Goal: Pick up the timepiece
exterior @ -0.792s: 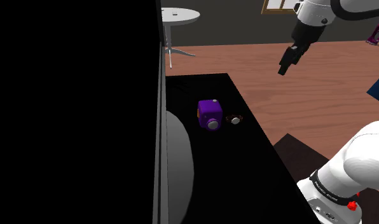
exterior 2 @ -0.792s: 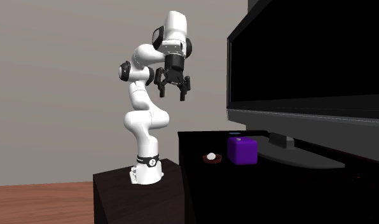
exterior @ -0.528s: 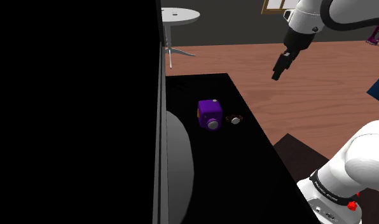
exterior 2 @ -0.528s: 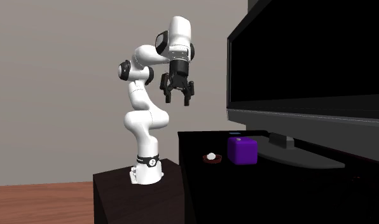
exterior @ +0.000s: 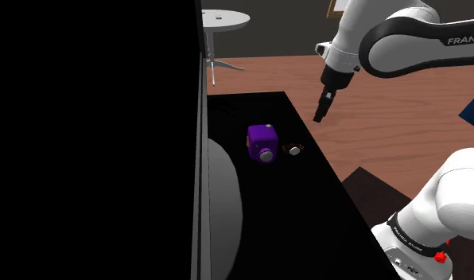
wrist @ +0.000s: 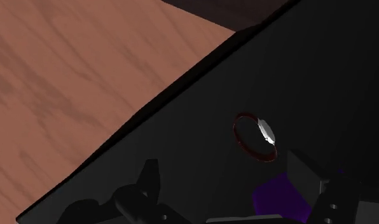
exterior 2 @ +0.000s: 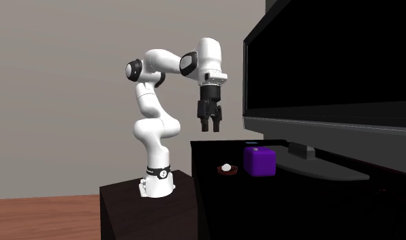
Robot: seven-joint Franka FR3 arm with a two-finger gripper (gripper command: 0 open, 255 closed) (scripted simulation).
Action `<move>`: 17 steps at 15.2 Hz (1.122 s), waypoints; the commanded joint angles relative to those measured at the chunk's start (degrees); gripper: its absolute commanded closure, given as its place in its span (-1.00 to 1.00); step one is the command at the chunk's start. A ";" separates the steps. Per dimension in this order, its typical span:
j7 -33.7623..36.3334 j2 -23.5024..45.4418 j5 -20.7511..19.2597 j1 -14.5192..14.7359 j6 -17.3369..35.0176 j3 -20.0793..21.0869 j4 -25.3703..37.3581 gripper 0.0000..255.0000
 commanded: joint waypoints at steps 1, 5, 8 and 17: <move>-2.27 2.57 0.49 1.82 3.46 0.30 -0.72 -1.00; -6.66 7.22 1.49 5.33 10.12 1.03 -2.59 -1.00; -10.01 10.93 2.28 7.95 15.02 1.68 -3.71 -1.00; -10.45 15.41 2.12 8.48 23.20 2.04 -7.40 -1.00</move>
